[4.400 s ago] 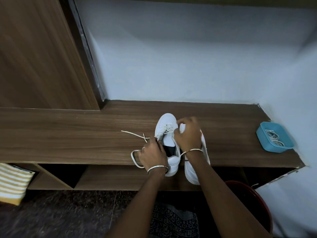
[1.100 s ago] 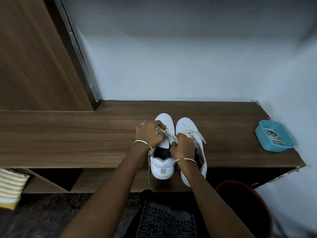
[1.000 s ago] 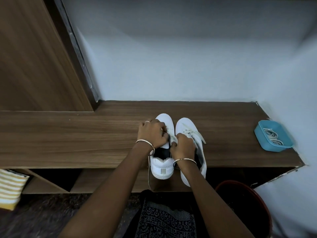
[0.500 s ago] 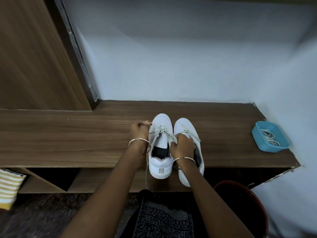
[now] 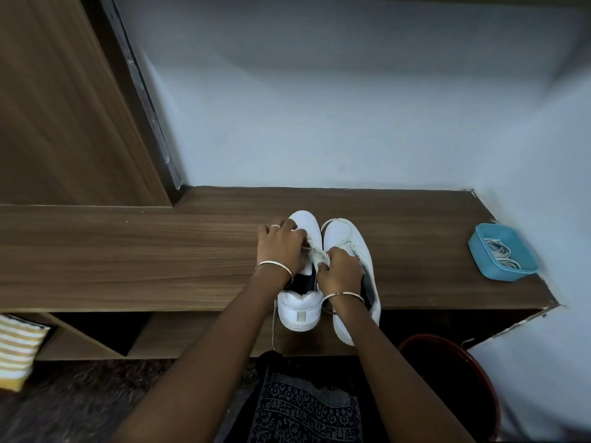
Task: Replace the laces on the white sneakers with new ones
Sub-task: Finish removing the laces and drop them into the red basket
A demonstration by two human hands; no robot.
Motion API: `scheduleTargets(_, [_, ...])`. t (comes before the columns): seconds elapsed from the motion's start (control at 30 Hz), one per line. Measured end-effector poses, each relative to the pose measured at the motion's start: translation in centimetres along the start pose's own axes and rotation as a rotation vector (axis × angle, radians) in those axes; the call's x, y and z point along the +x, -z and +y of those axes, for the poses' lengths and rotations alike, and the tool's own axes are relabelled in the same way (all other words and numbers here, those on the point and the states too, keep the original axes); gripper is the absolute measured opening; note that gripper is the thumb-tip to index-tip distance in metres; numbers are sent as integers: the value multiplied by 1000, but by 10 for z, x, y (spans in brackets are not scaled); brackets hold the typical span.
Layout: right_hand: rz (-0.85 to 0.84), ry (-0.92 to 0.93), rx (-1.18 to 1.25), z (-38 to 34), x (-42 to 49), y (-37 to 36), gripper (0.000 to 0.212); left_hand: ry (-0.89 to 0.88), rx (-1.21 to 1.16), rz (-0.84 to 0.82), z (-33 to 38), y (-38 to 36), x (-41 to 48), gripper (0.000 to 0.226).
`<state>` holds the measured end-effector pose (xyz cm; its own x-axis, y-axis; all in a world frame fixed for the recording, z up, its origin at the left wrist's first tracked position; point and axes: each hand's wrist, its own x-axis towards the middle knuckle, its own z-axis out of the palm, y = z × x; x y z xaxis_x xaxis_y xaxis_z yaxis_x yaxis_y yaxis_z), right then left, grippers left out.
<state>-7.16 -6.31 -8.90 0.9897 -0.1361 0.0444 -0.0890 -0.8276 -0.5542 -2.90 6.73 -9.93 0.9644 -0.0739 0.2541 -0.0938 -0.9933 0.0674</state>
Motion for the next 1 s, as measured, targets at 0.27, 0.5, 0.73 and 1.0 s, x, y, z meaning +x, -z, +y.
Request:
scheduleTargets(0.27, [-13,-1,27,1,0,0,11,239,-245,109,3,-3,-6,10])
scheduleTargets(0.5, [-24,-16,42,4,3,-2,11,1007,-1274,426,-28,-13,0,18])
scheduleTargets(0.73, [-7,-7,24,3,1,-4,23,1368,-1457,557,-52,-5,-5,15])
scheduleTargets(1.0, [-17,1,11,3,1,-4,23,736,-547,385,-40,-2,-30,23])
